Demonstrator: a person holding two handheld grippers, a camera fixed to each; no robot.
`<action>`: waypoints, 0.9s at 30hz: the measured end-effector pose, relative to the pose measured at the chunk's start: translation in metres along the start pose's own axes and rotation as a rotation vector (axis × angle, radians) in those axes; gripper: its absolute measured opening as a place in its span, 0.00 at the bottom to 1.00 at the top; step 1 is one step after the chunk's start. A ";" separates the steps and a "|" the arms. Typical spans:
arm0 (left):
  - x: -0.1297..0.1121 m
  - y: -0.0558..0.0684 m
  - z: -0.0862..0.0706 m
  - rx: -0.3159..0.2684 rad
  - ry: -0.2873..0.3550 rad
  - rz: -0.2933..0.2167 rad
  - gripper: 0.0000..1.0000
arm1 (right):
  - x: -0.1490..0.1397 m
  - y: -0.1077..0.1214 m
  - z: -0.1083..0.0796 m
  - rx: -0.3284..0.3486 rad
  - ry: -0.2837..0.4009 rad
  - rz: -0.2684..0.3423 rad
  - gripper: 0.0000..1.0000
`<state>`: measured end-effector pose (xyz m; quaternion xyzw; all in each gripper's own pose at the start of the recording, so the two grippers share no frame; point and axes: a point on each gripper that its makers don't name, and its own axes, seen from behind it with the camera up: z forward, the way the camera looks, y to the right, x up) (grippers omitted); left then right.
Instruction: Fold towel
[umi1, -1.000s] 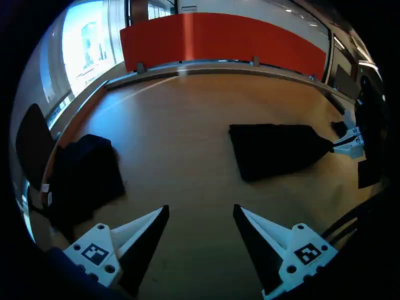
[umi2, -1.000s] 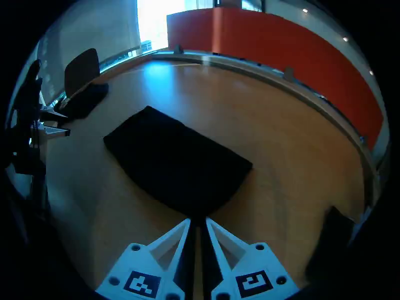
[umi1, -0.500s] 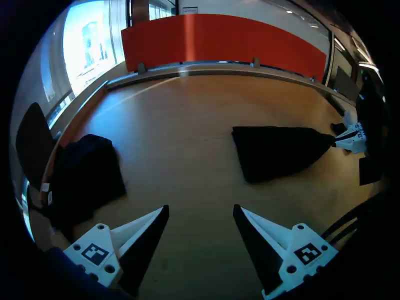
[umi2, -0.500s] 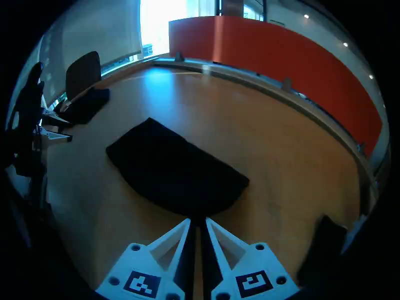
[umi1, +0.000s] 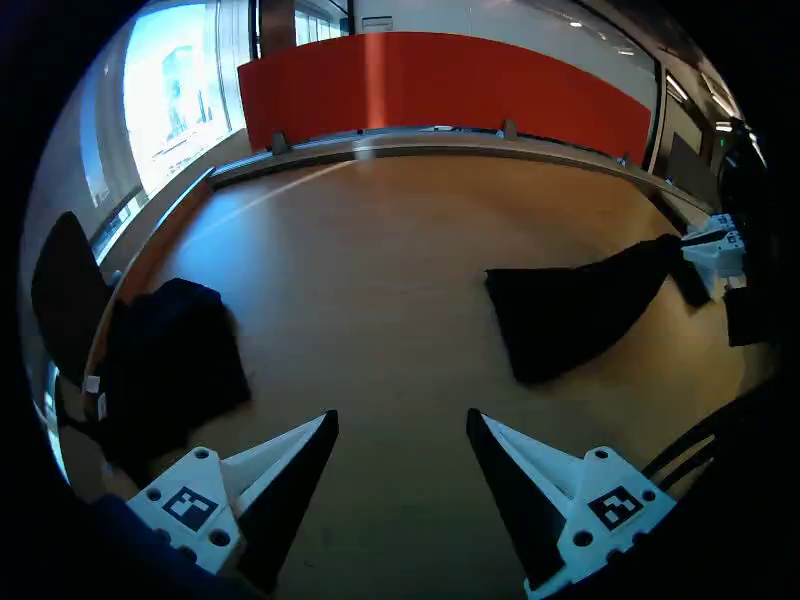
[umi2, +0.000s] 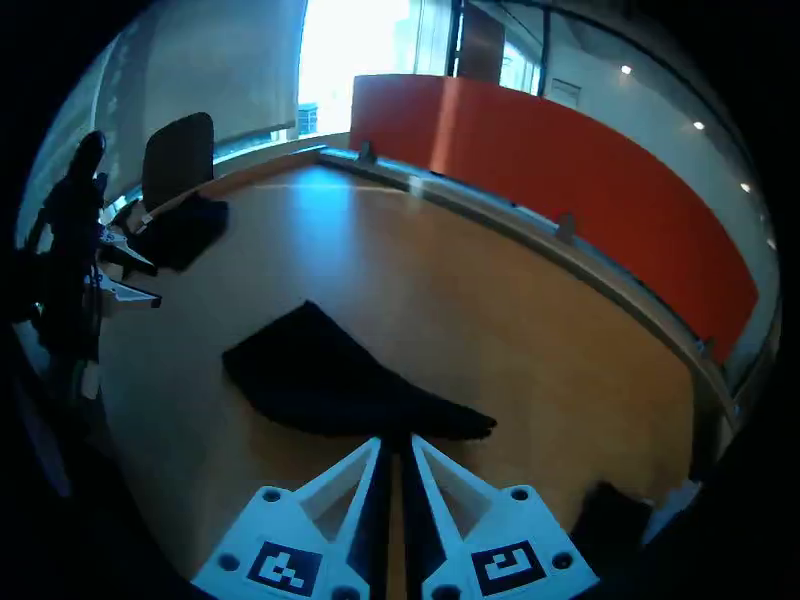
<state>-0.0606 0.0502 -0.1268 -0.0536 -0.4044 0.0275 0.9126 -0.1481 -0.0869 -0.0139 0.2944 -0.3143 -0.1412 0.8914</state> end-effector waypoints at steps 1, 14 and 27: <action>0.000 0.000 0.000 0.000 0.000 0.001 0.95 | 0.004 0.001 -0.002 -0.001 0.006 -0.006 0.05; 0.003 0.003 0.000 -0.001 -0.001 0.001 0.95 | 0.021 0.006 -0.011 0.000 0.022 -0.066 0.05; 0.004 -0.004 -0.005 0.011 0.008 -0.013 0.95 | 0.047 -0.036 0.012 0.079 0.050 -0.106 0.05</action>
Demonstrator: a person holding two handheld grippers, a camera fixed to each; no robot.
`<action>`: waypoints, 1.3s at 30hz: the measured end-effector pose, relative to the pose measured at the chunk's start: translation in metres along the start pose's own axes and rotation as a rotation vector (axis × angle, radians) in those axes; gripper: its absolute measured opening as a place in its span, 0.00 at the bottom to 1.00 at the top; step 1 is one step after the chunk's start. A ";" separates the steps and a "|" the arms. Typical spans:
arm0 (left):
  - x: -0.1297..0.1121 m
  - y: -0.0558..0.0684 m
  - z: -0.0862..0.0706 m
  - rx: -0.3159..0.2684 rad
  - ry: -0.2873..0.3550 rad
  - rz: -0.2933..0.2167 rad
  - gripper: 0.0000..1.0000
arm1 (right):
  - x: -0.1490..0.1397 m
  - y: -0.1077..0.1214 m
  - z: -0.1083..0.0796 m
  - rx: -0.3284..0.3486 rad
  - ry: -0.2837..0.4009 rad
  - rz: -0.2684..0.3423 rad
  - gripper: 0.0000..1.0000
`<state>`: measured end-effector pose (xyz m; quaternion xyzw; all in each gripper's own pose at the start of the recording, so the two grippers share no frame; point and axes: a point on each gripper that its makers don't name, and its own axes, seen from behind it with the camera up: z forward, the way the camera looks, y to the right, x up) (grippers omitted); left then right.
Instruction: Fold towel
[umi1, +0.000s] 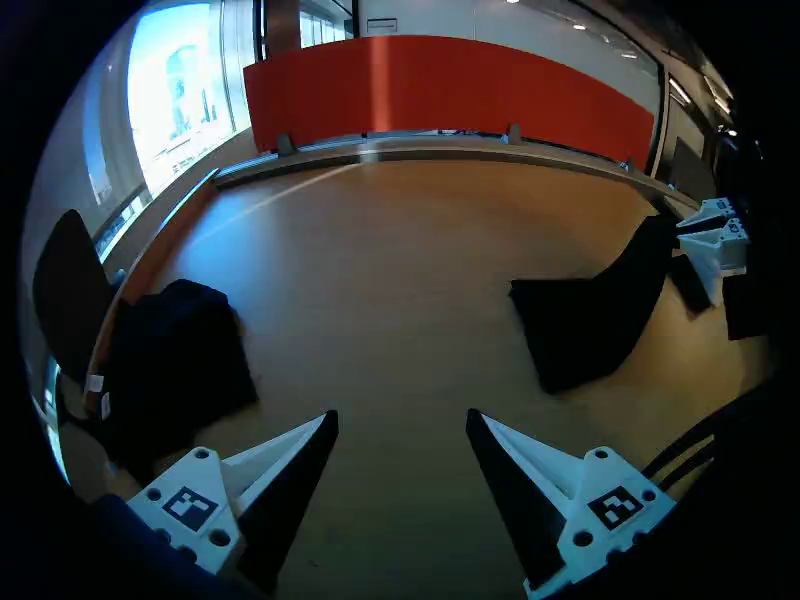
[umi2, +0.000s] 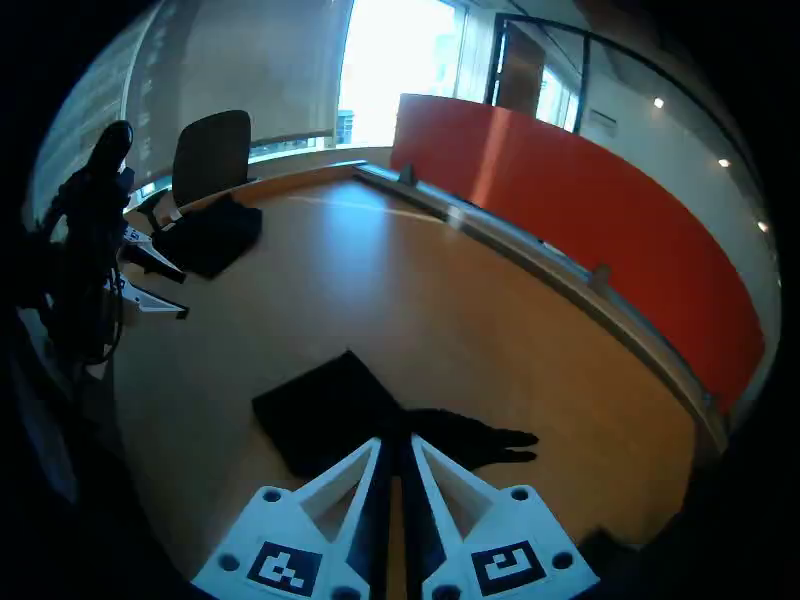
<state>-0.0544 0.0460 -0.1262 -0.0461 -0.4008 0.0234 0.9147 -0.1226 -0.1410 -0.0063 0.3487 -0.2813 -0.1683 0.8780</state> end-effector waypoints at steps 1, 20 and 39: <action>0.000 -0.001 -0.001 0.001 0.001 -0.002 0.95 | 0.003 -0.004 0.003 0.009 0.003 -0.003 0.05; -0.013 -0.030 -0.013 0.040 -0.004 -0.048 0.95 | -0.006 -0.091 0.063 0.178 -0.093 -0.008 0.59; -0.011 -0.030 -0.011 0.030 -0.007 -0.043 0.95 | -0.037 -0.074 0.056 0.134 -0.128 0.050 0.69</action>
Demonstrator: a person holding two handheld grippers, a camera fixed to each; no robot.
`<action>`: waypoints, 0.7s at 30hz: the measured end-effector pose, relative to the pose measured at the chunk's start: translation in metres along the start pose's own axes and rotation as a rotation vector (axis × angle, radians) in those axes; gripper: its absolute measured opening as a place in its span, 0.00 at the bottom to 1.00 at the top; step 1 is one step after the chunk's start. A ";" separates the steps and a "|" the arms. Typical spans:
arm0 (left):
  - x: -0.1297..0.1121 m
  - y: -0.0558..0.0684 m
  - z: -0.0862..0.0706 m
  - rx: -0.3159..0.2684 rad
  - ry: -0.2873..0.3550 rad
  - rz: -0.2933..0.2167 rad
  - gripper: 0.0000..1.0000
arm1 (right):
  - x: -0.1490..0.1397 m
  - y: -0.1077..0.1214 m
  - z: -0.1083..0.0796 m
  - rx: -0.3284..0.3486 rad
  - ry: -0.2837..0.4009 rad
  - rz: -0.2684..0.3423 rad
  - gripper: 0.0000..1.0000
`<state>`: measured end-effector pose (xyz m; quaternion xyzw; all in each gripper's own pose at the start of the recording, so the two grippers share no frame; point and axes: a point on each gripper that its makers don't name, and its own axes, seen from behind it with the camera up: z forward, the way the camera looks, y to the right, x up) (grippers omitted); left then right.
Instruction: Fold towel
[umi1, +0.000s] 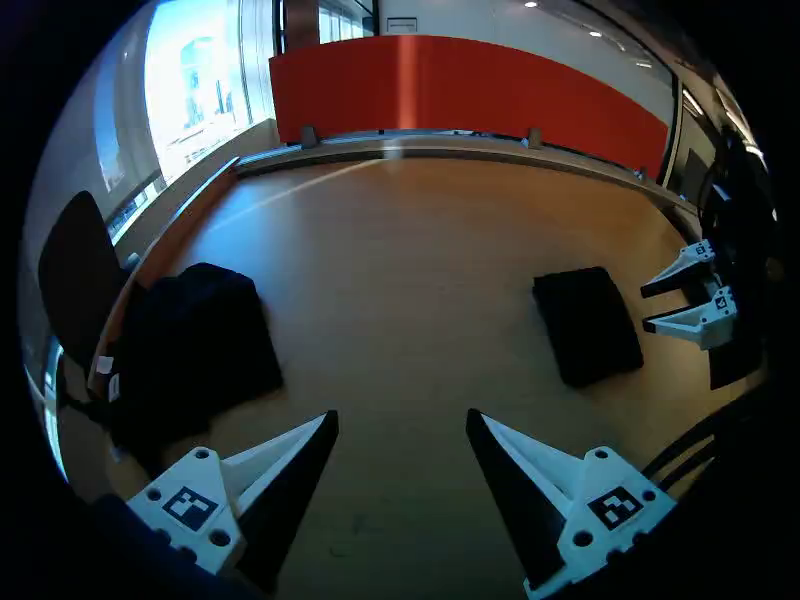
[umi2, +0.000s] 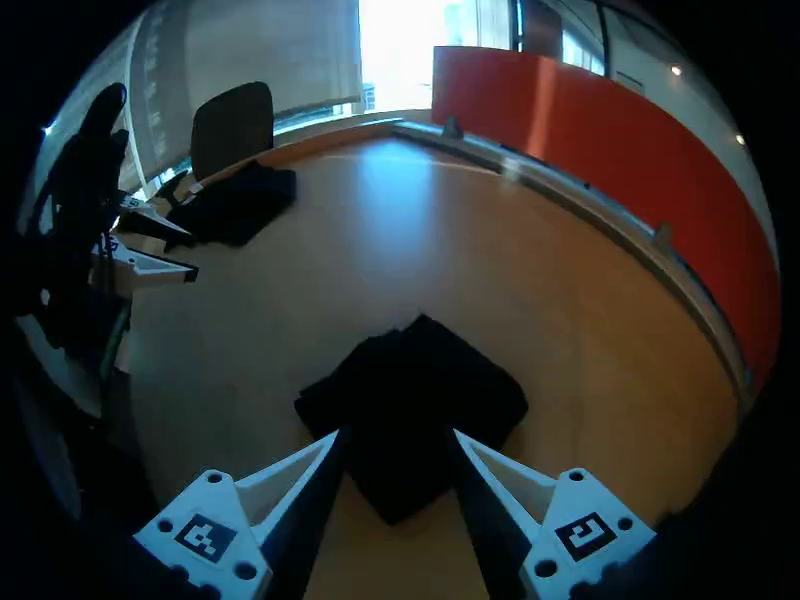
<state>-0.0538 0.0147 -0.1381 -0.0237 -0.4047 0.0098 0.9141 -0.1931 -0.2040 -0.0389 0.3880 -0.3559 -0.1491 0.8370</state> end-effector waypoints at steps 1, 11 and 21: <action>0.000 0.000 0.000 0.000 0.000 0.000 0.95 | -0.004 0.000 0.000 -0.001 -0.005 0.001 0.69; -0.003 0.002 0.000 0.000 -0.007 0.005 0.95 | -0.046 -0.002 0.001 -0.003 -0.071 0.020 0.69; -0.005 0.003 0.001 -0.001 -0.011 0.004 0.95 | -0.081 -0.001 0.001 -0.010 -0.129 0.042 0.69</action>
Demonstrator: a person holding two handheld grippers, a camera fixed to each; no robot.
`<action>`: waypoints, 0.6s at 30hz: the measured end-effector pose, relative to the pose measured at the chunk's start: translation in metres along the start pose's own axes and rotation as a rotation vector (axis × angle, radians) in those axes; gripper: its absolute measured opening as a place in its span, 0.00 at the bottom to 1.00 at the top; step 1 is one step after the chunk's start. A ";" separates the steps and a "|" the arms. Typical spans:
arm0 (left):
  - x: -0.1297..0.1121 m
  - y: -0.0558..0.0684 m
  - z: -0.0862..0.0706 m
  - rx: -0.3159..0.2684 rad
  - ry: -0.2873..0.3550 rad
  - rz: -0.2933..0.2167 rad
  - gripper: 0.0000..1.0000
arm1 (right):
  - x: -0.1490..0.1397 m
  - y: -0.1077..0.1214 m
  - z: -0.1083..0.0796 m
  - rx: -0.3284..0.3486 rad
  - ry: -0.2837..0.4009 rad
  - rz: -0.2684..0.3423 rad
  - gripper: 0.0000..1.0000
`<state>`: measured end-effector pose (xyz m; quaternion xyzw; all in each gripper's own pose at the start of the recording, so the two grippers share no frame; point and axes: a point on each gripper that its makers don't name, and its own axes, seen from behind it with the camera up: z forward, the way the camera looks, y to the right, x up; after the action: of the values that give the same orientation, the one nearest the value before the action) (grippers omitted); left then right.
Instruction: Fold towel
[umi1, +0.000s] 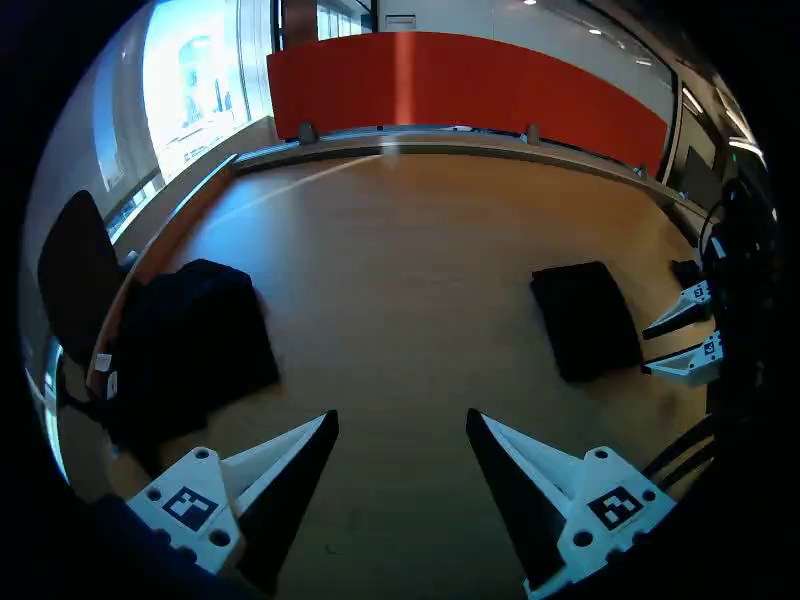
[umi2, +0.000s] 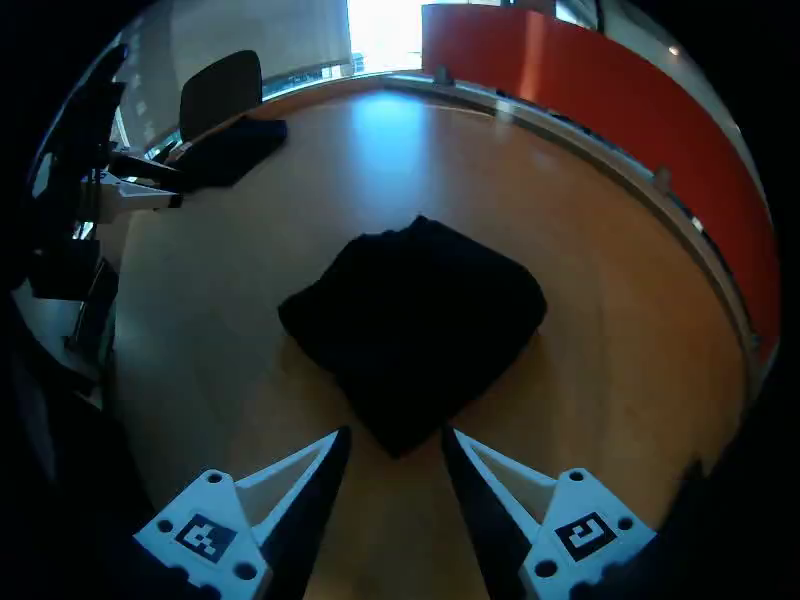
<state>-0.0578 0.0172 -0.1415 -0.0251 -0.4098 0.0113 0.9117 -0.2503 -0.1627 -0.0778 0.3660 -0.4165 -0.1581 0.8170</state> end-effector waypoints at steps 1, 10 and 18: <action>0.000 0.000 0.000 0.000 0.000 0.000 0.95 | -0.001 0.000 0.001 -0.001 -0.002 0.002 0.69; -0.002 0.000 -0.001 0.001 -0.001 0.000 0.95 | -0.012 0.001 0.008 -0.011 -0.015 0.005 0.62; -0.003 0.002 -0.002 -0.002 -0.002 -0.001 0.95 | -0.011 0.006 0.010 -0.027 -0.007 0.023 0.31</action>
<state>-0.0584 0.0187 -0.1454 -0.0258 -0.4108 0.0105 0.9113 -0.2657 -0.1573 -0.0762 0.3495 -0.4212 -0.1555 0.8223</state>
